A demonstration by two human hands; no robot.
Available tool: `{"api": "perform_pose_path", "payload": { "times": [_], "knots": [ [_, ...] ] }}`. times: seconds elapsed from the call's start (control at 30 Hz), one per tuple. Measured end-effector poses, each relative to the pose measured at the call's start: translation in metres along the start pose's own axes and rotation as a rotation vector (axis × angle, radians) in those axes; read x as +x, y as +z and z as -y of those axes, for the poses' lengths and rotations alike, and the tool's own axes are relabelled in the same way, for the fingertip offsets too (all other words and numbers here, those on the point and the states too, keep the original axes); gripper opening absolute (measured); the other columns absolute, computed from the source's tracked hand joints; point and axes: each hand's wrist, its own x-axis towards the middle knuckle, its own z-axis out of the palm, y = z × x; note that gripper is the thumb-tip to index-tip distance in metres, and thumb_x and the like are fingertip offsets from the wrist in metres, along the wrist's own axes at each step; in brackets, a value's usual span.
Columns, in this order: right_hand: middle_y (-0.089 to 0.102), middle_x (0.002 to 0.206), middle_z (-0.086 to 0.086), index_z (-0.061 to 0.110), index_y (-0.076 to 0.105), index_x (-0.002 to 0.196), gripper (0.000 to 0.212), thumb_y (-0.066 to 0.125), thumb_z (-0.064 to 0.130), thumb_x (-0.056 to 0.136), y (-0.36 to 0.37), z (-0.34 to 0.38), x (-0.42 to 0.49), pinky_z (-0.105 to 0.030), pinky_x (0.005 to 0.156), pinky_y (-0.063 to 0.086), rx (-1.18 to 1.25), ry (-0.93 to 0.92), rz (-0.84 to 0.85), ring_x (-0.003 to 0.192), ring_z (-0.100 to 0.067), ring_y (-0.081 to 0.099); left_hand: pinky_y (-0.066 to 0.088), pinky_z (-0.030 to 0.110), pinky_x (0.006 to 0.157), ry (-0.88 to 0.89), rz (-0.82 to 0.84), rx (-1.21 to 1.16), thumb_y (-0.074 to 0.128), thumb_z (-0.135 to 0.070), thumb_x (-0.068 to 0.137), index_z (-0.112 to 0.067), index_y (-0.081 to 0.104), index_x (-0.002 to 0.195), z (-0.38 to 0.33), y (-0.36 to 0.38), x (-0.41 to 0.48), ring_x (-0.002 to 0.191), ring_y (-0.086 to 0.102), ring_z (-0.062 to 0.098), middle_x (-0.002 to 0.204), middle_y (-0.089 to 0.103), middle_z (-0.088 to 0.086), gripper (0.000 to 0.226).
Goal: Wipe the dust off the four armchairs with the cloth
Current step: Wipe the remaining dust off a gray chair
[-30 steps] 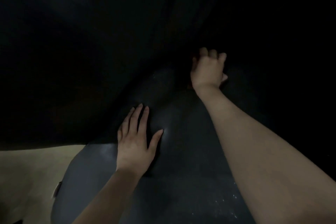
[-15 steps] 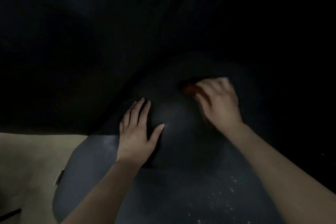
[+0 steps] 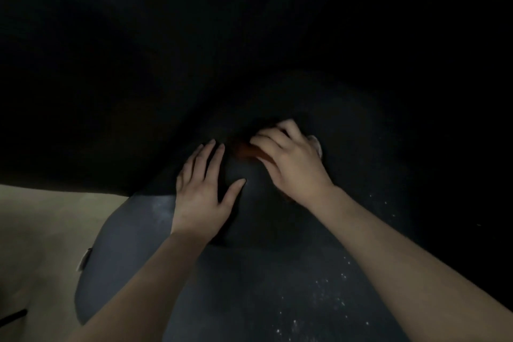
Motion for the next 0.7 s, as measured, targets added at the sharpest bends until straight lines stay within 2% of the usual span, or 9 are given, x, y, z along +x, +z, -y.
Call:
{"api": "perform_pose_path", "payload": {
  "times": [0.13,0.23,0.3,0.33,0.37,0.47,0.57,0.63,0.7],
  "knots": [
    [0.067,0.118,-0.002,0.015,0.068,0.118,0.031,0.059,0.024,0.090,-0.018,-0.029,-0.033,-0.046,0.063,0.055,-0.051,0.070,-0.068,0.107,-0.026,0.048,0.025,0.047,0.114,0.006,0.016,0.015,0.034,-0.059,0.092,-0.011,0.037,0.150,-0.004,-0.005,-0.001,0.142,0.021,0.022,0.157,0.033,0.007,0.075],
    [0.065,0.121,-0.007,0.012,0.064,0.123,0.031,0.058,0.020,0.094,-0.028,-0.050,-0.025,-0.052,0.074,0.054,-0.061,0.343,-0.128,0.111,-0.032,0.048,0.022,0.046,0.116,0.008,0.021,0.022,0.031,-0.059,0.093,-0.011,0.036,0.151,-0.007,-0.009,-0.003,0.145,0.021,0.024,0.159,0.030,0.007,0.075],
    [0.059,0.128,-0.005,0.016,0.059,0.130,0.033,0.056,0.020,0.097,-0.027,-0.049,-0.014,-0.056,0.079,0.050,-0.041,0.558,-0.121,0.120,-0.031,0.042,0.020,0.046,0.117,-0.006,0.033,0.019,0.029,-0.059,0.094,-0.013,0.034,0.152,-0.010,-0.011,-0.005,0.147,0.019,0.024,0.161,0.027,0.005,0.074],
    [0.056,0.130,-0.004,0.018,0.057,0.131,0.034,0.054,0.021,0.098,-0.024,-0.042,-0.010,-0.057,0.080,0.049,-0.044,0.599,-0.112,0.122,-0.030,0.040,0.020,0.046,0.117,-0.012,0.038,0.021,0.028,-0.058,0.095,-0.013,0.033,0.152,-0.011,-0.012,-0.008,0.148,0.018,0.023,0.161,0.026,0.004,0.073],
    [0.056,0.130,-0.003,0.019,0.057,0.131,0.034,0.054,0.021,0.098,-0.021,-0.031,-0.008,-0.058,0.078,0.049,-0.045,0.574,-0.100,0.122,-0.030,0.040,0.020,0.047,0.117,-0.015,0.035,0.027,0.029,-0.057,0.095,-0.013,0.033,0.152,-0.013,-0.013,-0.012,0.148,0.019,0.024,0.161,0.026,0.005,0.072],
    [0.060,0.126,-0.004,0.016,0.062,0.125,0.032,0.061,0.021,0.094,-0.013,-0.003,-0.027,-0.056,0.069,0.051,-0.061,0.300,-0.045,0.116,-0.030,0.044,0.023,0.046,0.118,0.001,0.038,0.051,0.031,-0.054,0.097,-0.013,0.034,0.151,-0.018,-0.016,-0.030,0.147,0.022,0.024,0.159,0.029,0.006,0.069],
    [0.062,0.123,-0.002,0.016,0.066,0.120,0.034,0.070,0.020,0.086,-0.018,0.007,-0.066,-0.051,0.064,0.052,-0.062,0.119,0.003,0.113,-0.026,0.047,0.015,0.038,0.118,-0.022,0.091,0.059,0.028,-0.057,0.096,-0.017,0.029,0.154,-0.021,-0.020,-0.054,0.149,0.016,0.018,0.162,0.024,0.001,0.070],
    [0.063,0.123,-0.002,0.016,0.066,0.118,0.034,0.069,0.020,0.085,-0.025,0.003,-0.092,-0.050,0.064,0.054,-0.066,0.060,0.029,0.112,-0.025,0.048,0.011,0.036,0.117,-0.027,0.123,0.075,0.025,-0.058,0.096,-0.019,0.027,0.155,-0.023,-0.021,-0.070,0.150,0.013,0.016,0.163,0.021,-0.002,0.070],
    [0.064,0.123,-0.002,0.015,0.067,0.118,0.033,0.068,0.021,0.085,-0.031,-0.008,-0.106,-0.051,0.063,0.055,-0.090,0.107,0.017,0.110,-0.025,0.047,0.014,0.038,0.117,-0.029,0.136,0.095,0.024,-0.058,0.097,-0.019,0.028,0.155,-0.022,-0.022,-0.083,0.150,0.013,0.017,0.163,0.021,-0.002,0.070]
  ]
}}
